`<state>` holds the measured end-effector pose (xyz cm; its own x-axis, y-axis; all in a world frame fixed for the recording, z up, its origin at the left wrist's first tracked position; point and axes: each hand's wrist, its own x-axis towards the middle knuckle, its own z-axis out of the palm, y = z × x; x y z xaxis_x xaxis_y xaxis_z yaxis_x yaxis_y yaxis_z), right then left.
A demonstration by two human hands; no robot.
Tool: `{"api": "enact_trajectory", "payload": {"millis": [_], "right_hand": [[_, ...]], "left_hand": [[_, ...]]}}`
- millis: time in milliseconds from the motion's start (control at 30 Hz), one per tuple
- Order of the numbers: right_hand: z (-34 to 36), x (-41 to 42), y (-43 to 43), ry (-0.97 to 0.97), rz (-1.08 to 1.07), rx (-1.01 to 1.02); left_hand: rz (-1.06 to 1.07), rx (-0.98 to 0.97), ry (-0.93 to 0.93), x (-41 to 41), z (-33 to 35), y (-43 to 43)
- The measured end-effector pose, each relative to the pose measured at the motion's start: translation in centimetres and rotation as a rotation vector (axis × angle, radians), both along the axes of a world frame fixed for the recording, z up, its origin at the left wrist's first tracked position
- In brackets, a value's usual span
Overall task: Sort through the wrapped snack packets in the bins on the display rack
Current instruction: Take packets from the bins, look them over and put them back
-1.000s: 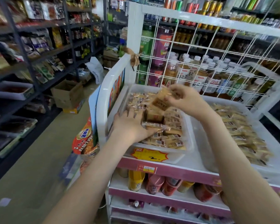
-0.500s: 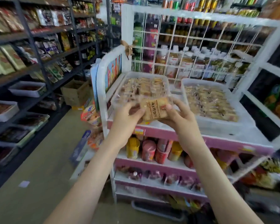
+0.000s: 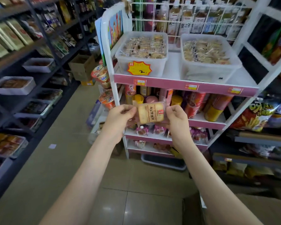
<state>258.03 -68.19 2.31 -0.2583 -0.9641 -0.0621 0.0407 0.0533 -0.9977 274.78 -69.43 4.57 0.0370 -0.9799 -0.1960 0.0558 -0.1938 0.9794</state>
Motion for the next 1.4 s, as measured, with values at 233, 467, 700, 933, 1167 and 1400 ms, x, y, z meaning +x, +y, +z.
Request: {"api": "enact_trajectory", "payload": {"millis": [233,467,700,933,1167,1400], "right_hand": [[-0.7,1.7,2.0,0.36,-0.07,-0.131],[-0.2,3.1,3.9,0.171,-0.034,-0.177],[0.0,3.9,4.8,0.121,-0.022,-0.149],[1.2,5.0,5.1,0.284,-0.003,-0.3],[1.4,8.4,5.5,0.392,0.108,-0.555],[2.5,7.1,5.1,0.212,0.117,-0.414]], "left_hand": [[-0.051,-0.02,-0.102,2.1,-0.1,2.0],[-0.097,-0.078,-0.169,3.6,0.0,3.0],[-0.07,-0.154,-0.266,4.3,0.1,3.8],[0.007,-0.2,-0.543,3.6,1.2,5.2],[-0.29,-0.047,0.157,2.2,1.6,6.2],[-0.203,0.002,0.546,3.9,1.3,5.0]]}}
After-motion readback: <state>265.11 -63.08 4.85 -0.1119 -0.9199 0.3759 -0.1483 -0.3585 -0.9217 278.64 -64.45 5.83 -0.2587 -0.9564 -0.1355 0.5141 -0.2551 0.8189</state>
